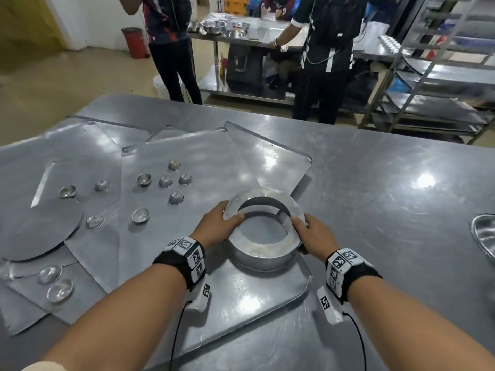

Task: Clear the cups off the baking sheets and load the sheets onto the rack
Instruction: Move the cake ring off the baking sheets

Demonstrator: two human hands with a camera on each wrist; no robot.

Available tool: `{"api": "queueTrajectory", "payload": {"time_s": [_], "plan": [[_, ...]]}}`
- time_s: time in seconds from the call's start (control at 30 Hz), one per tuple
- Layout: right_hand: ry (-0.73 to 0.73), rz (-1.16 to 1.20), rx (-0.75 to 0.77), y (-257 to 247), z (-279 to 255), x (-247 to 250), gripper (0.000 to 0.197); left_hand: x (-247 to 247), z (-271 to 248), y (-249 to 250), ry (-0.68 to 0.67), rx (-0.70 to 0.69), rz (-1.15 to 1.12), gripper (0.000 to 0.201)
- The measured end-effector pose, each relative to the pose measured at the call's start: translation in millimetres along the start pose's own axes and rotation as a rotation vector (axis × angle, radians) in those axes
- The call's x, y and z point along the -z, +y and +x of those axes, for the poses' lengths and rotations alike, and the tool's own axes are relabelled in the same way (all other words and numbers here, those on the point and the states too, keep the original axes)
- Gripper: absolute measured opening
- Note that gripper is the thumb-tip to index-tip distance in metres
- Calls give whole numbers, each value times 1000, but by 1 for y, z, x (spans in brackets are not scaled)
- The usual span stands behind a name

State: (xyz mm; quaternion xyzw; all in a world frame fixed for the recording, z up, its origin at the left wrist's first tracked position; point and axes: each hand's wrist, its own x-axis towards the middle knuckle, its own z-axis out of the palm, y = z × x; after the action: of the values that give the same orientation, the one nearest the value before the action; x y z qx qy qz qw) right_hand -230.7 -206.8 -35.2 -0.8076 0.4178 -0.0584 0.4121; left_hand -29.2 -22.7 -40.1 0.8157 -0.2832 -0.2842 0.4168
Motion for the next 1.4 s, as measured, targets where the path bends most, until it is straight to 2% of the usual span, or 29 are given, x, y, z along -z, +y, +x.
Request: {"api": "queueTrajectory", "payload": {"time_s": [0.17, 0.27, 0.37, 0.5, 0.63, 0.73, 0.9, 0.93, 1.07, 1.13, 1.2, 1.33, 1.4], "plan": [[36, 27, -10, 11, 0, 8, 47, -5, 5, 8, -10, -65, -32, 62], [90, 29, -4, 10, -5, 11, 53, -3, 9, 14, 0, -125, -73, 53], [129, 78, 36, 4, -10, 12, 45, 0, 14, 19, 2, -195, -136, 63], [176, 184, 90, -8, -18, 12, 50, 7, 18, 22, 2, -243, -225, 71], [222, 312, 117, -16, -18, 8, 31, 12, 21, 20, 18, -245, -311, 64], [288, 356, 93, -21, -15, 3, 20, 16, 18, 24, 82, -225, -388, 67], [383, 404, 81, -28, -13, -3, 41, 22, 17, 26, 122, -190, -406, 50], [398, 421, 74, -28, -12, -3, 42, 23, 18, 25, 111, -187, -422, 54], [405, 475, 27, -28, -8, 0, 53, 26, 21, 16, 45, -196, -514, 96], [395, 473, 20, -25, -6, 0, 65, 25, 22, 15, 25, -213, -515, 103], [380, 462, 20, -22, -7, -2, 77, 23, 23, 13, 18, -199, -541, 98], [336, 429, 24, -15, -7, -8, 72, 21, 24, 11, 77, -137, -449, 89], [315, 425, 22, -13, -6, -10, 70, 19, 20, 12, 89, -153, -387, 67]]}}
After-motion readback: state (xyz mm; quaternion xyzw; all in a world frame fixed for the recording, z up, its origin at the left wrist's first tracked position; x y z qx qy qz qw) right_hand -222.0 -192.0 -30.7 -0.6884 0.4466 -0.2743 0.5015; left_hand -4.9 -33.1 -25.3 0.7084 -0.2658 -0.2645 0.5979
